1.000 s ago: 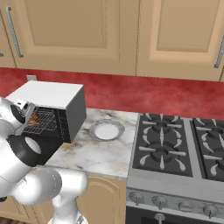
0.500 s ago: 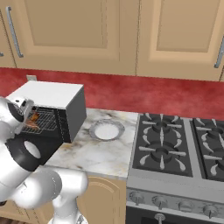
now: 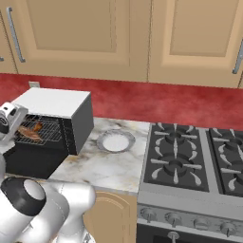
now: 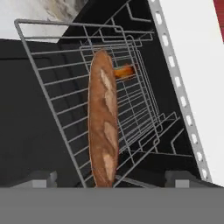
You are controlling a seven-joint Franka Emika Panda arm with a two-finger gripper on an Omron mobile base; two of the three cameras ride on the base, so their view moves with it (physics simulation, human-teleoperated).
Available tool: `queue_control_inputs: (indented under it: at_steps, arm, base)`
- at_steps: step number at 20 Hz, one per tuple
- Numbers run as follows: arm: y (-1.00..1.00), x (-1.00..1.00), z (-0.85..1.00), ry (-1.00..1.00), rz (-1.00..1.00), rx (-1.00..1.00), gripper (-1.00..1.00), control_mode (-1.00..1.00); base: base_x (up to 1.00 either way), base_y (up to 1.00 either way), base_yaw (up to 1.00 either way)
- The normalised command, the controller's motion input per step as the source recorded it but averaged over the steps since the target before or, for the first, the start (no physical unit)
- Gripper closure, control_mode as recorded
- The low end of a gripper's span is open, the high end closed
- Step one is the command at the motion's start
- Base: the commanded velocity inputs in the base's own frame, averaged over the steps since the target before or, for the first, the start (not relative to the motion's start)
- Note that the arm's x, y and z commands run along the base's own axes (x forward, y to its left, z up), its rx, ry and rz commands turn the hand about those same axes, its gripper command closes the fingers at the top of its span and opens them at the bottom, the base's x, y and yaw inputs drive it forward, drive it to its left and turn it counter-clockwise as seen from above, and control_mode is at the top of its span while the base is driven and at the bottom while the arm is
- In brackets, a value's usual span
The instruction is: Open the toaster oven door. Place the baguette on the top rack in the toaster oven and place the chicken drumstick on the bottom rack.
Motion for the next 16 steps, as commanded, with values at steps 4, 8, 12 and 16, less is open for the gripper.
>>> queue_control_inputs:
  at_steps: [4, 8, 12, 16]
  arm:
    - [0.0, -0.8, 0.2, 0.04, -0.35, 0.2, -1.0, -1.0]
    - [-0.03, -0.68, 0.02, 0.04, -0.33, 0.22, -1.0, -1.0]
    - [-0.17, -0.25, -0.14, 0.01, -0.29, 0.23, -1.0, -1.0]
    - [-0.03, -0.09, -0.39, 0.0, -0.3, 0.24, -1.0, -1.0]
  base:
    - [0.0, 0.0, 0.0]
    - [0.0, 0.0, 0.0]
    - [0.0, 0.0, 0.0]
    - [0.0, 0.0, 0.0]
